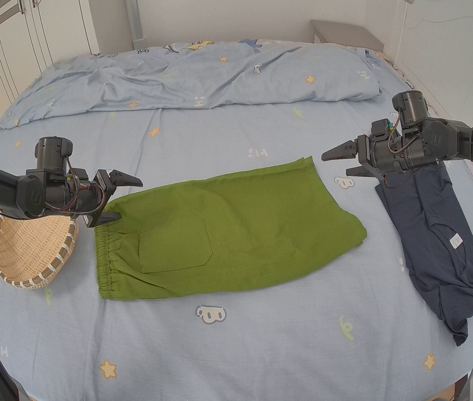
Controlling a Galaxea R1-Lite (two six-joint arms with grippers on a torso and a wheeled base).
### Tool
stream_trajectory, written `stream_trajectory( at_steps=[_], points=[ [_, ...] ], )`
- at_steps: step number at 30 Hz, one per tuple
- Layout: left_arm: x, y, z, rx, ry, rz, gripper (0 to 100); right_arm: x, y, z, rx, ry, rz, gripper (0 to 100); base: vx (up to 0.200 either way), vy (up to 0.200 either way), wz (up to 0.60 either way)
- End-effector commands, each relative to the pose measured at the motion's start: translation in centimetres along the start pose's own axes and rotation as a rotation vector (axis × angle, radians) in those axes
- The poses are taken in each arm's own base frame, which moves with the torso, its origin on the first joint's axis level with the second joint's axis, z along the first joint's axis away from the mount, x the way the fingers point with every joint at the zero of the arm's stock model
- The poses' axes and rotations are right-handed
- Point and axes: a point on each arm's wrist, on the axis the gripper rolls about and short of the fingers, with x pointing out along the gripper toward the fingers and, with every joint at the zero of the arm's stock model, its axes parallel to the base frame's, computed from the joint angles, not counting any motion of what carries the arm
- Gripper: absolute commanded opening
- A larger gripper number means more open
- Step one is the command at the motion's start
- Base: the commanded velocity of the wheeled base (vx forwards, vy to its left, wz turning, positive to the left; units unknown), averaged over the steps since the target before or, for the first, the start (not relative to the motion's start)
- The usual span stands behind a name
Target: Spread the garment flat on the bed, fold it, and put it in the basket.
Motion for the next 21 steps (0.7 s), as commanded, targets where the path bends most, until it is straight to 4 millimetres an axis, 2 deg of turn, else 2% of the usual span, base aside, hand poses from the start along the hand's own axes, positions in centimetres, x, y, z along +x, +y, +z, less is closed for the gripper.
stream_trajectory(
  at_steps=[1, 2, 3, 5, 9, 12, 13, 14, 15, 16, 21],
  points=[
    [-5.4, -2.4, -3.3, 0.03, 0.046, -0.086, 100, -2.5, 1.6, -1.1, -0.014, -0.019, 0.018, 100, 0.0, 0.0, 0.0],
    [-6.6, -2.4, -4.2, 0.03, 0.056, -0.099, 100, -3.2, 2.0, -1.5, -0.017, -0.025, 0.036, 100, 0.0, 0.0, 0.0],
    [-6.9, -2.4, -4.4, 0.029, 0.06, -0.102, 100, -3.4, 2.1, -1.6, -0.017, -0.027, 0.041, 100, 0.0, 0.0, 0.0],
    [-8.6, -1.7, -6.7, 0.029, 0.076, -0.11, 100, -5.0, 3.0, -2.8, -0.018, -0.025, 0.09, 100, 0.0, 0.0, 0.0],
    [-8.9, 1.5, -10.5, 0.059, 0.101, -0.077, 100, -6.6, 3.7, -4.9, 0.006, 0.0, 0.102, 100, 0.0, 0.0, 0.0],
    [-8.9, 3.8, -12.6, 0.109, 0.099, -0.063, 100, -7.2, 4.0, -5.8, 0.001, 0.004, 0.11, 100, 0.0, 0.0, 0.0],
    [-8.9, 3.8, -12.6, 0.109, 0.099, -0.063, 100, -7.2, 4.0, -5.8, 0.001, 0.004, 0.11, 100, 0.0, 0.0, 0.0],
    [-8.7, 5.6, -12.7, 0.132, 0.064, -0.048, 100, -7.6, 4.3, -5.8, -0.006, -0.01, 0.115, 100, 0.0, 0.0, 0.0],
    [-8.7, 5.6, -12.7, 0.132, 0.064, -0.048, 100, -7.6, 4.3, -5.8, -0.006, -0.01, 0.115, 100, 0.0, 0.0, 0.0],
    [-8.3, 6.7, -12.4, 0.168, 0.012, -0.056, 100, -7.9, 4.4, -5.9, -0.009, -0.014, 0.118, 100, 0.0, 0.0, 0.0],
    [-8.0, 7.0, -11.6, 0.2, -0.055, -0.077, 100, -7.8, 4.7, -6.4, -0.011, -0.001, 0.127, 100, 0.0, 0.0, 0.0]
  ],
)
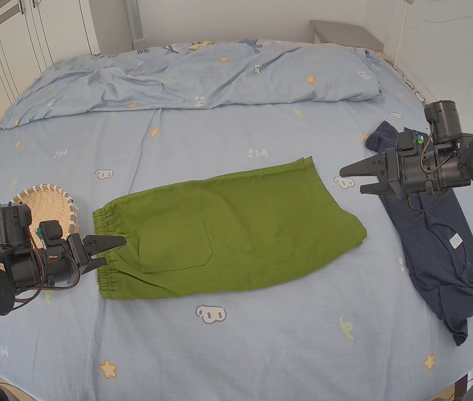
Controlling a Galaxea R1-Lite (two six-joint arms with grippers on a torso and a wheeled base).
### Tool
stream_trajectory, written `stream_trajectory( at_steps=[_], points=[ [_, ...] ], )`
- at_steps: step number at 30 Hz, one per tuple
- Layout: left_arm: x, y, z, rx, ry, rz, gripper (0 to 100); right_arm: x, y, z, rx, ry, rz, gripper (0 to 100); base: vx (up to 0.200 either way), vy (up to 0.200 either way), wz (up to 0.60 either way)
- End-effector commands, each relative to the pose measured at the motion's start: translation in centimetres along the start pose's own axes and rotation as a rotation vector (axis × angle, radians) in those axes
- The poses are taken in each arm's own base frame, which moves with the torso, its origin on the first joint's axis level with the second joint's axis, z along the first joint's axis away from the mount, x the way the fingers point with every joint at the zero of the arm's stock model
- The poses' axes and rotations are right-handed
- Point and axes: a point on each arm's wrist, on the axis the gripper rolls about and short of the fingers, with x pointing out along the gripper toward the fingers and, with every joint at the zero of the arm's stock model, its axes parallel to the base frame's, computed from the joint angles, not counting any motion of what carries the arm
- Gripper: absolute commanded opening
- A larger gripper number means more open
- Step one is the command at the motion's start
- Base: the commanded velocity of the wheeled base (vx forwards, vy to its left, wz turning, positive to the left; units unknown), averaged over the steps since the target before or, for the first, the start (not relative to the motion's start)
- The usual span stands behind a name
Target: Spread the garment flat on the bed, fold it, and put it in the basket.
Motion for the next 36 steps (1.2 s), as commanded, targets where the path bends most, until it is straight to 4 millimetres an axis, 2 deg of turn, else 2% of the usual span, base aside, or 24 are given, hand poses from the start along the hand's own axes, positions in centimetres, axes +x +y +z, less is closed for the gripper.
stream_trajectory(
  at_steps=[1, 9, 15, 28, 36],
  points=[
    [-0.5, 2.7, -1.6, 0.0, -0.013, 0.05, 100, -1.8, 1.7, -1.2, -0.024, -0.013, 0.027, 100, 0.0, 0.0, 0.0],
    [1.1, 4.6, -2.3, -0.015, 0.039, 0.086, 100, -1.3, 1.5, -1.5, -0.021, 0.003, 0.029, 100, 0.0, 0.0, 0.0],
    [2.3, 5.3, -2.2, 0.002, 0.022, 0.101, 100, -1.1, 1.5, -1.6, -0.022, 0.008, 0.031, 100, 0.0, 0.0, 0.0],
    [2.3, 5.6, -1.6, 0.01, -0.004, 0.116, 100, -0.5, 1.0, -1.7, -0.022, 0.01, 0.03, 100, 0.0, 0.0, 0.0],
    [2.9, 5.9, -2.0, 0.005, 0.017, 0.114, 100, -0.3, 1.1, -1.8, -0.023, 0.016, 0.032, 100, 0.0, 0.0, 0.0]
  ],
)
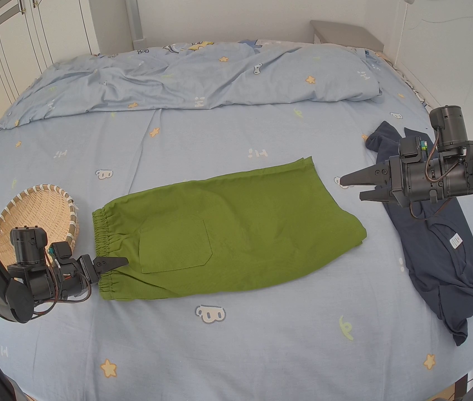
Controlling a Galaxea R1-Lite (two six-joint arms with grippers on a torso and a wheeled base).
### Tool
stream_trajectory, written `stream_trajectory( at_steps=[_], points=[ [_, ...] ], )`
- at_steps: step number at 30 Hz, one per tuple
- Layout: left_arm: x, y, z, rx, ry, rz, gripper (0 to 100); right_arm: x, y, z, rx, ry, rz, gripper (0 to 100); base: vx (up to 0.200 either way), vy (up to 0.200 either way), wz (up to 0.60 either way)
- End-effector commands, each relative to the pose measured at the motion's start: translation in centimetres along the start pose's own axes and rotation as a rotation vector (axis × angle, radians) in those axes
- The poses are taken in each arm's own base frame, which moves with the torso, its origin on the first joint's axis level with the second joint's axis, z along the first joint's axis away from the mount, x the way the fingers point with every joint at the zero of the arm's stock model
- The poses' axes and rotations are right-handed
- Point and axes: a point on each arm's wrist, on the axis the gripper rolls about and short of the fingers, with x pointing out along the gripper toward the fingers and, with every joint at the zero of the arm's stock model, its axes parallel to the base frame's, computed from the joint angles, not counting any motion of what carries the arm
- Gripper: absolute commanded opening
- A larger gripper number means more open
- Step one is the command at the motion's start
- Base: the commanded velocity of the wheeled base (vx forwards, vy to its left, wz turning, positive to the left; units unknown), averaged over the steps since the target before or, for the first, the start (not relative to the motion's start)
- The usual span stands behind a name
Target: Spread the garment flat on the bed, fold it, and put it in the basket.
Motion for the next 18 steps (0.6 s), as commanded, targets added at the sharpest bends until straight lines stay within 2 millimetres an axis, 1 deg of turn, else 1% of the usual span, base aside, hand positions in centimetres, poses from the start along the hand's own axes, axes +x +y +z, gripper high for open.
stream_trajectory(
  at_steps=[1, 7, 11, 18],
  points=[
    [0.8, 0.3, -0.3, -0.005, 0.016, -0.002, 100, 0.4, 0.1, -0.2, 0.001, 0.013, 0.006, 100, 0.0, 0.0, 0.0],
    [1.9, 0.5, -0.2, -0.006, -0.011, -0.033, 100, 0.4, 0.1, -0.2, 0.0, 0.011, 0.005, 100, 0.0, 0.0, 0.0],
    [2.2, 0.2, 0.3, -0.057, -0.023, -0.059, 100, 0.3, 0.1, -0.2, -0.001, 0.01, 0.005, 100, 0.0, 0.0, 0.0],
    [2.7, 0.5, 0.4, -0.068, -0.02, -0.059, 100, 0.3, 0.0, -0.1, 0.002, 0.008, 0.003, 100, 0.0, 0.0, 0.0]
  ],
)
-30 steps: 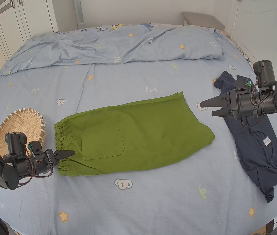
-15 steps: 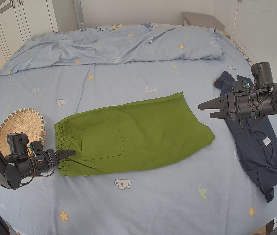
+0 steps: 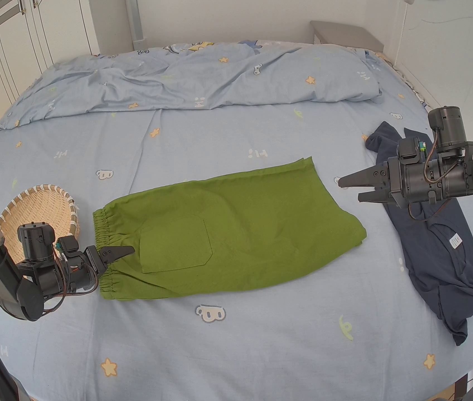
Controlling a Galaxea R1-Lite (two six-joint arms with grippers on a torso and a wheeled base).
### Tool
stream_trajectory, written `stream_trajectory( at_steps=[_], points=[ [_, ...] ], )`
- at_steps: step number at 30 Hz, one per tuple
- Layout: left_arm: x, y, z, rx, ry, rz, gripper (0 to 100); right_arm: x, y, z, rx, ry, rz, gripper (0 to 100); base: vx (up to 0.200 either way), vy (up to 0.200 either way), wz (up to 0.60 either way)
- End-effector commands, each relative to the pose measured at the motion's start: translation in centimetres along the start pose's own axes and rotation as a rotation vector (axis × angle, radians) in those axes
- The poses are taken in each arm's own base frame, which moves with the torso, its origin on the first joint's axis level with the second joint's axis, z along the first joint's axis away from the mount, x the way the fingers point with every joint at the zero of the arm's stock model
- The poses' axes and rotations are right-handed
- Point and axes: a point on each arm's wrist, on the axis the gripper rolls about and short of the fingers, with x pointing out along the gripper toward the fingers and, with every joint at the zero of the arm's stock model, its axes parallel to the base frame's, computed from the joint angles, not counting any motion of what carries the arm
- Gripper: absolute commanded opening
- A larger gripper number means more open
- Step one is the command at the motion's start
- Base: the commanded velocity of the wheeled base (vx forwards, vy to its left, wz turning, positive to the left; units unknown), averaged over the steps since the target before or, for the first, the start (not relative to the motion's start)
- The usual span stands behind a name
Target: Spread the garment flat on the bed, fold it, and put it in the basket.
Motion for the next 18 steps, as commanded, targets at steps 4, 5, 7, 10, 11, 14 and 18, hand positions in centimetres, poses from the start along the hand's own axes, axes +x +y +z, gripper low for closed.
stream_trajectory(
  at_steps=[4, 5, 7, 10, 11, 14, 18],
  points=[
    [0.6, 0.4, 0.1, -0.027, 0.006, 0.001, 0, 0.4, -0.6, 0.1, 0.012, 0.004, -0.007, 100, 0.0, 0.0, 0.0],
    [0.5, 0.3, 0.1, -0.033, 0.004, 0.0, 0, 0.5, -0.8, 0.2, 0.015, 0.005, -0.007, 100, 0.0, 0.0, 0.0],
    [0.5, 0.2, 0.2, -0.04, 0.002, -0.002, 0, 0.8, -1.3, 0.3, 0.024, 0.006, -0.011, 100, 0.0, 0.0, 0.0],
    [0.3, -0.3, 0.2, -0.05, 0.002, -0.011, 0, 1.2, -3.2, 0.7, 0.052, -0.001, -0.035, 100, 0.0, 0.0, 0.0],
    [0.3, -0.3, 0.2, -0.049, 0.002, -0.012, 0, 1.2, -3.2, 0.7, 0.054, -0.001, -0.037, 100, 0.0, 0.0, 0.0],
    [-0.3, -1.2, 0.6, -0.045, -0.017, -0.028, 0, 1.9, -5.7, 1.1, 0.096, 0.006, -0.067, 100, 0.0, 0.0, 0.0],
    [-0.8, -2.0, 0.9, -0.043, -0.031, -0.044, 0, 3.1, -9.0, 1.2, 0.157, 0.032, -0.111, 100, 0.0, 0.0, 0.0]
  ],
)
